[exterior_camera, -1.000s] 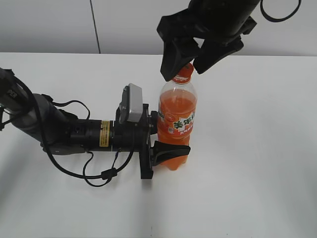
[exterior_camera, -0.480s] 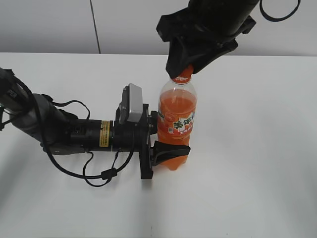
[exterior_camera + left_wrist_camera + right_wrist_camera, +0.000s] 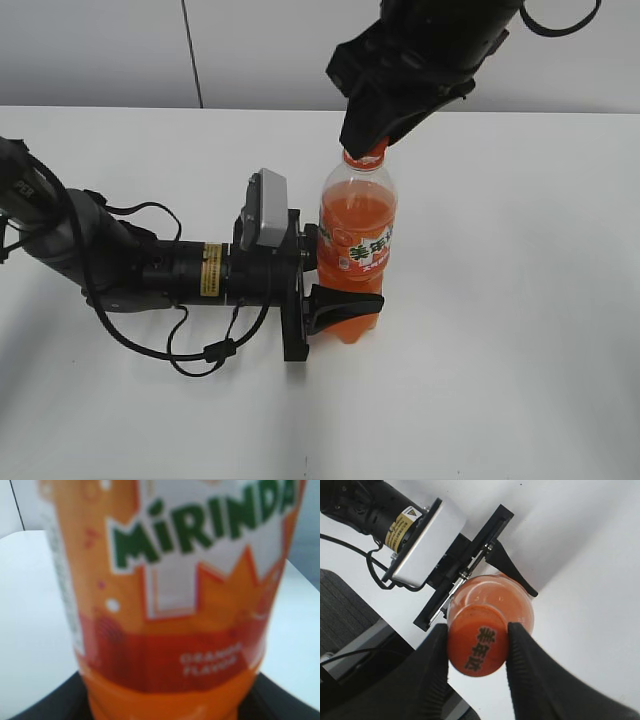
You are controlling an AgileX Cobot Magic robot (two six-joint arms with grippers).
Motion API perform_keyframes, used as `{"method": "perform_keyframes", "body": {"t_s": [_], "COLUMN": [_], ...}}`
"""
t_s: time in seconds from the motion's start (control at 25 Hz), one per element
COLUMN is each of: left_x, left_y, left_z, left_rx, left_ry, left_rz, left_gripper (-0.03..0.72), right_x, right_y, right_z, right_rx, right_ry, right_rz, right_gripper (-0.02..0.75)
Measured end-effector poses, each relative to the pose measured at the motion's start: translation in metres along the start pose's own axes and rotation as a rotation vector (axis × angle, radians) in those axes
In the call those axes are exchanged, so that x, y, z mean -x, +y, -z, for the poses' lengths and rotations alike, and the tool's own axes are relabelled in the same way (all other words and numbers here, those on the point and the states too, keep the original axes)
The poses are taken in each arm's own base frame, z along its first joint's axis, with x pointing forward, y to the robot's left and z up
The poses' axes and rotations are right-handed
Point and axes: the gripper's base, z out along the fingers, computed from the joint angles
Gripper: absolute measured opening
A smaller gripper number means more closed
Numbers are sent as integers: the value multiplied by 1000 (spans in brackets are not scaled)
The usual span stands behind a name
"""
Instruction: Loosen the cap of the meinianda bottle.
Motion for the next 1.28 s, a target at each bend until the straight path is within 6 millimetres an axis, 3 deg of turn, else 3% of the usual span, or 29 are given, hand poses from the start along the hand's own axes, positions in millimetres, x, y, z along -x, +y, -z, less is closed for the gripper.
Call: {"method": "perform_keyframes", "body": {"t_s": [0.76,1.28], "left_x": [0,1], "left_y": [-1,0], "left_z": [0,0], "left_rx": [-6,-2], "left_ry": [3,-4], "left_rz": [-11,-11], "left_gripper": [392,392], "right_x": [-2,0], "right_y": [1,-3], "right_z": [0,10], "right_rx": [11,-29], "right_ry": [12,57], "right_rz": [843,1080], "right_gripper": [265,265]}}
